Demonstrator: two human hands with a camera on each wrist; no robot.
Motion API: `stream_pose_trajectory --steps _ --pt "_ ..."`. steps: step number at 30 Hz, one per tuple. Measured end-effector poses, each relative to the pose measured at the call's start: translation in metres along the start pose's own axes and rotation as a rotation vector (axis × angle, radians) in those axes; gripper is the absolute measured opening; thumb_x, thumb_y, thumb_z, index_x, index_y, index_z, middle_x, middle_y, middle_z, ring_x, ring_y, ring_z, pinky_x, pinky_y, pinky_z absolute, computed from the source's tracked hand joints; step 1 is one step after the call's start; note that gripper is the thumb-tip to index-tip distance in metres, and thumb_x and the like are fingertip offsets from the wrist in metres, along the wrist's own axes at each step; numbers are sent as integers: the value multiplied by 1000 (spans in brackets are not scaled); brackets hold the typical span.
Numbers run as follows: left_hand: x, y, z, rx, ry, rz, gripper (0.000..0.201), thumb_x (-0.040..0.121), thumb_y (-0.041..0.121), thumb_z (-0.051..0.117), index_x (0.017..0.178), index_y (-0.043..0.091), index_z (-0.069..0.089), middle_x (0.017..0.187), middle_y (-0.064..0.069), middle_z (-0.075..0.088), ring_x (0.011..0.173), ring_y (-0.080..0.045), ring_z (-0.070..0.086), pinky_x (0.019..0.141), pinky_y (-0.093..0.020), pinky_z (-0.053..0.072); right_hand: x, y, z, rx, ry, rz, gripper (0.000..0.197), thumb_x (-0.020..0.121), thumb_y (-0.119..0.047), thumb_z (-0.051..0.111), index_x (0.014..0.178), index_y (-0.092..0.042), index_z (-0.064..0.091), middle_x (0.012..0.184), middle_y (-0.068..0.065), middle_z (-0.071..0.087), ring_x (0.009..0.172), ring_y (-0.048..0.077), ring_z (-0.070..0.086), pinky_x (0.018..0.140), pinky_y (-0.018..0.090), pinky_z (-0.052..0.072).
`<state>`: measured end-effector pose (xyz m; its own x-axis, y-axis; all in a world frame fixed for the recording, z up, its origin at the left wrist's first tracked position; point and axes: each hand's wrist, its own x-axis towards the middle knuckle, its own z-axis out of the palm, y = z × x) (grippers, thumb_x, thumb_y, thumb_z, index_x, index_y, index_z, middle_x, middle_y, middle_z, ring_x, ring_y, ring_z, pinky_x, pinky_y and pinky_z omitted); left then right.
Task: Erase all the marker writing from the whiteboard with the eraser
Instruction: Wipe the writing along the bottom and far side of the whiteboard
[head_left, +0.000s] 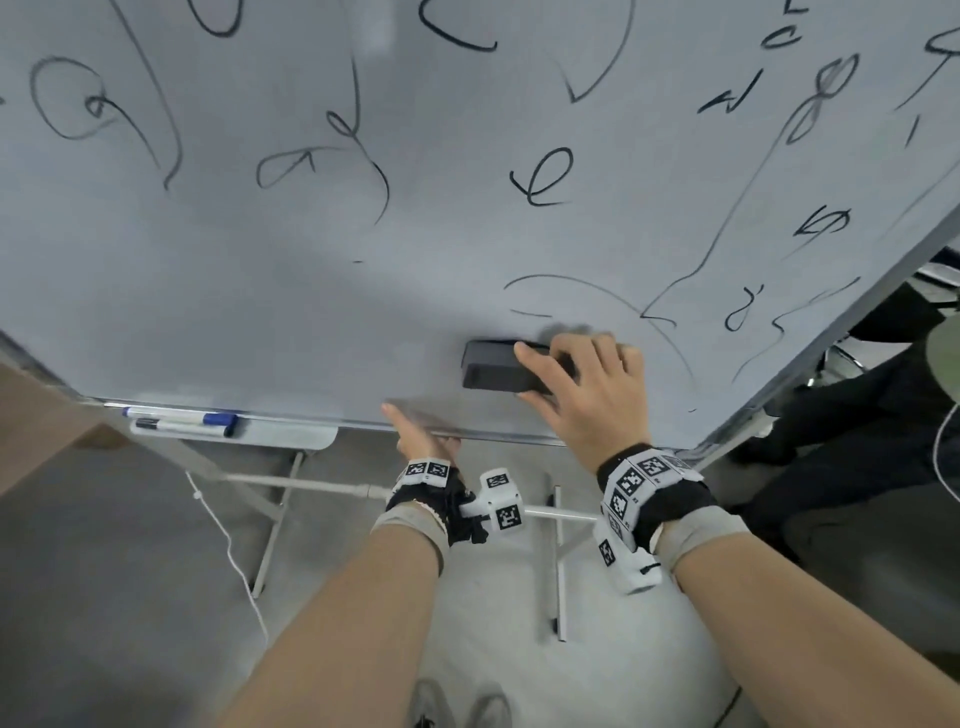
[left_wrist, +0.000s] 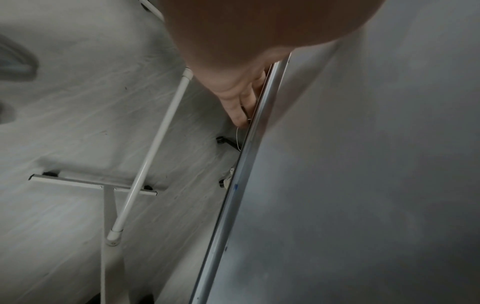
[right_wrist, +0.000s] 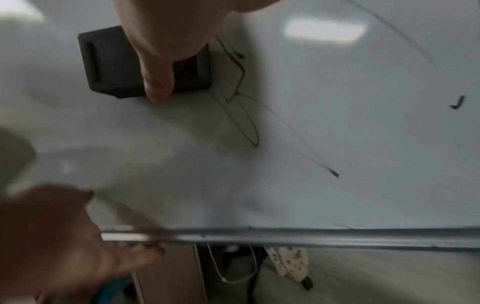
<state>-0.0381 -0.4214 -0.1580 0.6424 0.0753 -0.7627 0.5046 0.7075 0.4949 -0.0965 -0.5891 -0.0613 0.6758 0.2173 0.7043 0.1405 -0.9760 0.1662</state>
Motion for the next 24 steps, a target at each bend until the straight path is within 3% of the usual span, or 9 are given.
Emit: stream_pose_trajectory --steps 3,7,9,11,14,15,17,20,24 --pt "11 2 -2 0 -14 42 103 78 87 39 158 25 18 162 -13 25 140 -38 41 110 -46 43 -26 0 15 -33 -170 -39 50 71 -39 87 116 -29 70 102 2 62 92 25 50 78 40 33" --pt "30 -7 -9 41 -25 23 128 49 99 45 156 32 24 159 -10 32 137 -36 46 95 -41 50 -43 7 18 -33 -271 -49 56 64 -39 90 114 -28 69 99 2 60 88 28 55 77 39 33" --pt "21 -9 -5 18 -11 44 121 57 96 46 156 29 24 160 -11 31 139 -36 43 97 -42 50 -40 15 11 -22 -230 -52 54 70 -43 87 118 -28 69 100 2 61 88 27 54 76 38 33" --pt "14 -10 2 -11 31 48 113 68 93 41 157 26 20 161 -12 28 142 -37 39 110 -47 42 -35 24 -1 -1 -155 -14 51 80 -47 80 125 -27 67 104 3 62 90 26 52 75 39 34" --pt "6 -18 17 -12 81 -17 134 45 102 36 157 31 17 164 -9 22 146 -36 32 117 -52 28 -14 45 -23 9 -9 44 48 92 -50 70 132 -24 65 107 4 63 88 27 55 74 40 37" --pt "2 -23 23 -19 89 -34 134 46 102 34 158 31 15 164 -8 21 146 -36 31 117 -53 27 -5 54 -30 11 39 63 47 93 -51 68 132 -24 64 107 4 63 88 27 55 73 40 38" --pt "-11 -37 37 -14 82 -39 117 64 97 32 159 29 16 164 -8 21 146 -38 30 115 -50 31 11 72 -42 5 114 75 47 93 -52 67 131 -25 65 105 4 63 86 27 53 73 40 37" --pt "-24 -60 46 -43 -13 14 107 70 93 35 153 25 33 156 -8 40 139 -34 44 102 -45 45 18 87 -46 17 159 37 44 87 -51 73 124 -28 69 101 2 65 84 27 54 73 40 37" --pt "-31 -70 43 -86 -31 103 89 82 86 32 143 23 49 140 -4 57 125 -27 59 107 -40 48 -12 79 -24 66 29 -73 43 82 -45 76 121 -29 69 102 3 63 87 28 52 75 41 35"
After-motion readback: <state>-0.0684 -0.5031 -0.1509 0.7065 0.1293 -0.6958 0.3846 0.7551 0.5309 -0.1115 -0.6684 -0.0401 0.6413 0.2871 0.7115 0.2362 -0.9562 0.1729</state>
